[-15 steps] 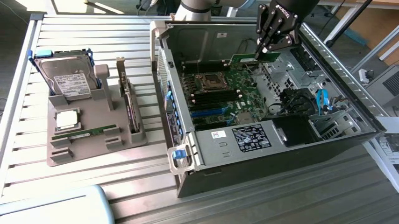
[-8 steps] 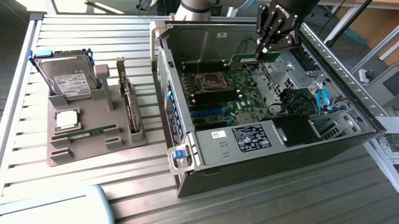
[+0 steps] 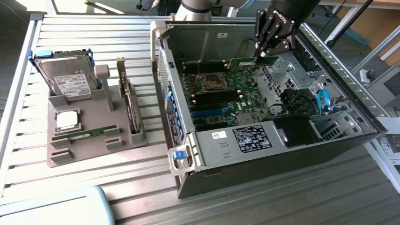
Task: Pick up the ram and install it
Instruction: 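Insert the ram into the slot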
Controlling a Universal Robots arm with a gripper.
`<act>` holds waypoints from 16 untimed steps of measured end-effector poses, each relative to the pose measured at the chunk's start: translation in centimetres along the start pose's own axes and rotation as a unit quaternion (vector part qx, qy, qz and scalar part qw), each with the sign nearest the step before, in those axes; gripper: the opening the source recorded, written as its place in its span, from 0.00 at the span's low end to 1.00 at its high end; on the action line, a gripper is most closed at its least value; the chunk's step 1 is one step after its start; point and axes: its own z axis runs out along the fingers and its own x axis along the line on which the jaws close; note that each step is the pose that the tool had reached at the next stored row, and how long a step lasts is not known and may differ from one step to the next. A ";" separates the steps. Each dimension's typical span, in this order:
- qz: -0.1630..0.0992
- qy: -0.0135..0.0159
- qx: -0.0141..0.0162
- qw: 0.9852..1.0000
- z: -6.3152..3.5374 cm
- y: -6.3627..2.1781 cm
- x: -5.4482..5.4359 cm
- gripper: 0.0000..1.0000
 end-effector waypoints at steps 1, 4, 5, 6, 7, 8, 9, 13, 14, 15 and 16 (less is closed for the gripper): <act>0.000 0.000 0.000 1.000 0.28 -0.04 0.0 0.14; 0.000 0.000 -0.001 1.000 0.94 -0.14 -0.2 0.14; 0.000 0.000 -0.001 1.000 1.11 -0.17 -0.2 0.14; 0.000 0.000 -0.001 1.000 1.32 -0.19 -0.3 0.14; 0.001 0.000 -0.001 1.000 1.52 -0.21 -0.4 0.14; 0.002 0.000 -0.001 1.000 1.77 -0.24 -0.5 0.14; 0.003 0.000 -0.001 1.000 1.96 -0.25 -0.5 0.14; 0.004 0.000 -0.001 1.000 2.81 -0.28 -0.7 0.14; 0.004 0.000 -0.001 1.000 3.17 -0.22 -0.8 0.14; 0.004 0.000 -0.001 1.000 3.39 -0.15 -0.8 0.14; 0.004 0.000 -0.001 1.000 3.58 -0.06 -0.8 0.14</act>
